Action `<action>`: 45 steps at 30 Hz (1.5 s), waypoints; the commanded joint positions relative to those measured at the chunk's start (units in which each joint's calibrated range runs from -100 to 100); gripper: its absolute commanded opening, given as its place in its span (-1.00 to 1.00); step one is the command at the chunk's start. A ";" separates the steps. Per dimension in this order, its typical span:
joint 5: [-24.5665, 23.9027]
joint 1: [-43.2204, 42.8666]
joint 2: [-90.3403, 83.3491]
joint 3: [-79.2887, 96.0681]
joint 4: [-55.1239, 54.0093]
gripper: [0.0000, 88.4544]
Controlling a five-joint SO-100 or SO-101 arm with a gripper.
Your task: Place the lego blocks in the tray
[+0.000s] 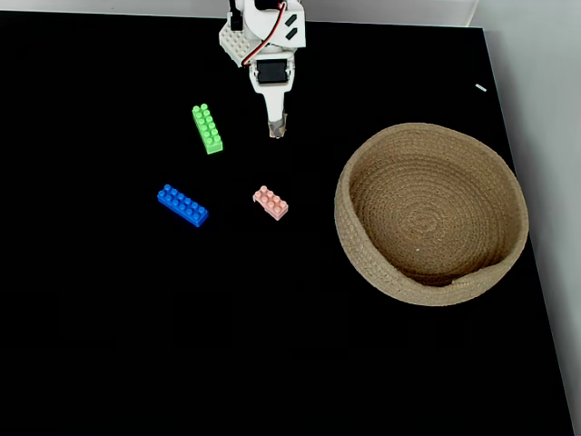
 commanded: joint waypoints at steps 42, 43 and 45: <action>-17.24 3.78 92.35 -77.82 9.11 -0.29; -17.39 3.62 92.86 -78.18 9.11 -0.28; -17.68 3.37 94.07 -78.64 9.11 -0.28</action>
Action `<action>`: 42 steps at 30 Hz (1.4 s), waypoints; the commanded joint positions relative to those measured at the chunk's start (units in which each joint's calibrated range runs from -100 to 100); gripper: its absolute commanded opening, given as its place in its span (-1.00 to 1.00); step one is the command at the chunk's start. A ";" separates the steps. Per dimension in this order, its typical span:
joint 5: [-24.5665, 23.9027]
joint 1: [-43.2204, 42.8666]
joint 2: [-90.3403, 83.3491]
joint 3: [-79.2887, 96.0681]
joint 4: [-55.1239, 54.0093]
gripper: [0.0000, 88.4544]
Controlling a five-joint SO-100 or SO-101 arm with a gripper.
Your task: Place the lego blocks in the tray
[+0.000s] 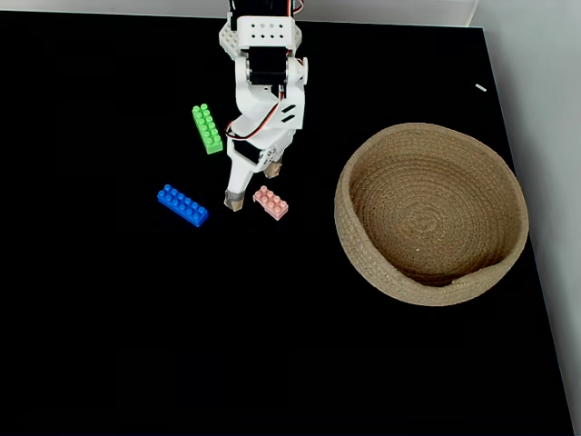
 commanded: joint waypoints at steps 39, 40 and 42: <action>3.66 -2.93 -1.55 -5.68 -0.99 -1.00; 3.81 -3.18 -3.35 -6.41 1.09 -1.00; 3.76 -3.84 -6.97 -7.69 4.93 -1.00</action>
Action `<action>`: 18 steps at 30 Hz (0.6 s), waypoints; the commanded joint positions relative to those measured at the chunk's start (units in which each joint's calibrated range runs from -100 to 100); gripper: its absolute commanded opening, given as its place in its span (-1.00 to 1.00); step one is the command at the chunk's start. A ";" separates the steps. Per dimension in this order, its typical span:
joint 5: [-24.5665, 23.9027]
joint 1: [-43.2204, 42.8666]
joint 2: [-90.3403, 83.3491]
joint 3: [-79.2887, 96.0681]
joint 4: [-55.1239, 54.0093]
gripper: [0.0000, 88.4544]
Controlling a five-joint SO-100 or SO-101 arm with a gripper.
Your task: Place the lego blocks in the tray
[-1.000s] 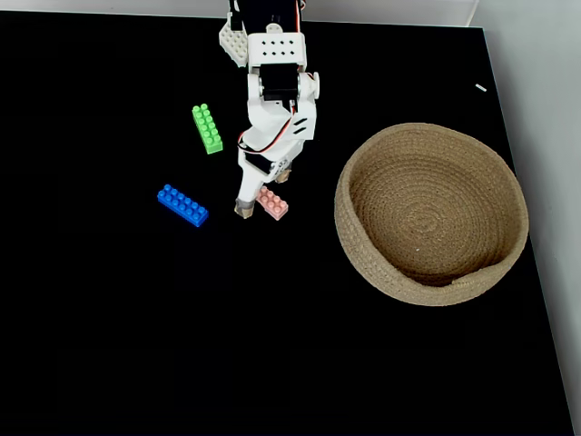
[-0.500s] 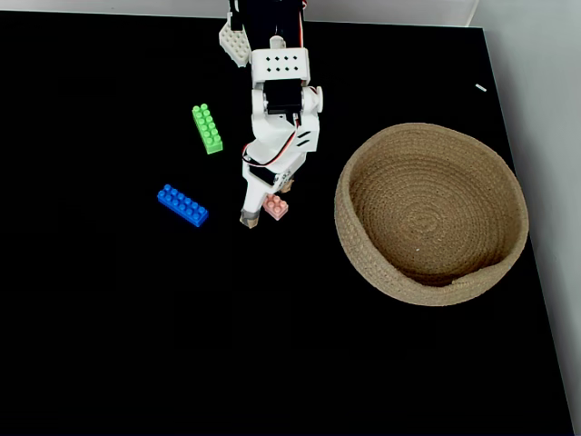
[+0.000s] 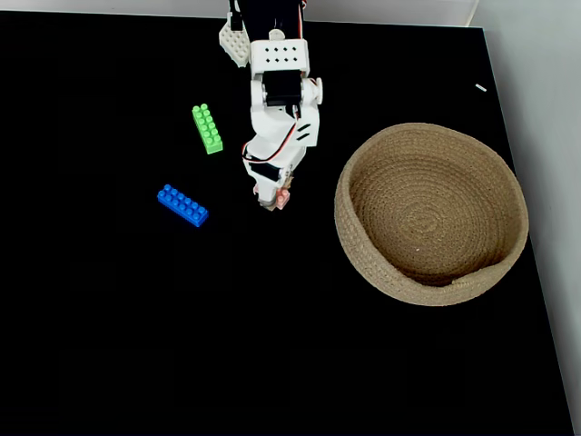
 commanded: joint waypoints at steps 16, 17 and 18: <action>-5.37 -20.44 -5.53 -22.29 2.82 -0.99; -5.47 -20.94 -4.07 -25.21 2.74 -0.99; -5.71 -21.68 -3.04 -27.76 2.74 -0.97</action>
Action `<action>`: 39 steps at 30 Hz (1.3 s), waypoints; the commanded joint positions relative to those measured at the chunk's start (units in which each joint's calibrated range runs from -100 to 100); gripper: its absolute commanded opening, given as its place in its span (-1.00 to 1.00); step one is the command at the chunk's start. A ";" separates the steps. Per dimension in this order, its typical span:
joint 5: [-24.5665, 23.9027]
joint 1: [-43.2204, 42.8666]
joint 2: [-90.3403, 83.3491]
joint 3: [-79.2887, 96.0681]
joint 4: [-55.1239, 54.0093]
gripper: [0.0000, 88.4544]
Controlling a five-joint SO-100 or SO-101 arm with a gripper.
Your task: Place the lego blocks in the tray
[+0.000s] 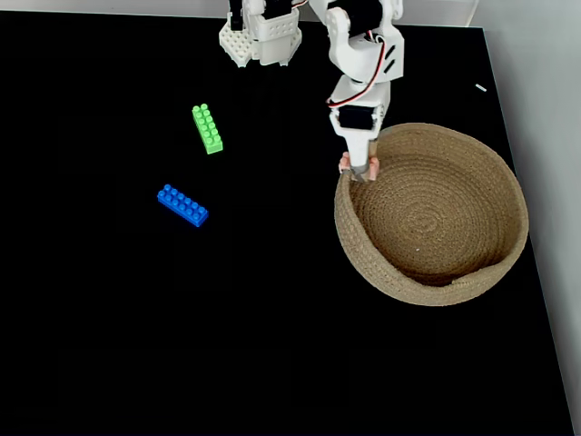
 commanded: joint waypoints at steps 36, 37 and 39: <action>1.07 19.14 -13.86 14.99 12.98 -0.38; 0.63 20.95 -14.38 15.63 13.15 -0.36; -1.51 25.16 -14.47 15.09 14.57 -0.33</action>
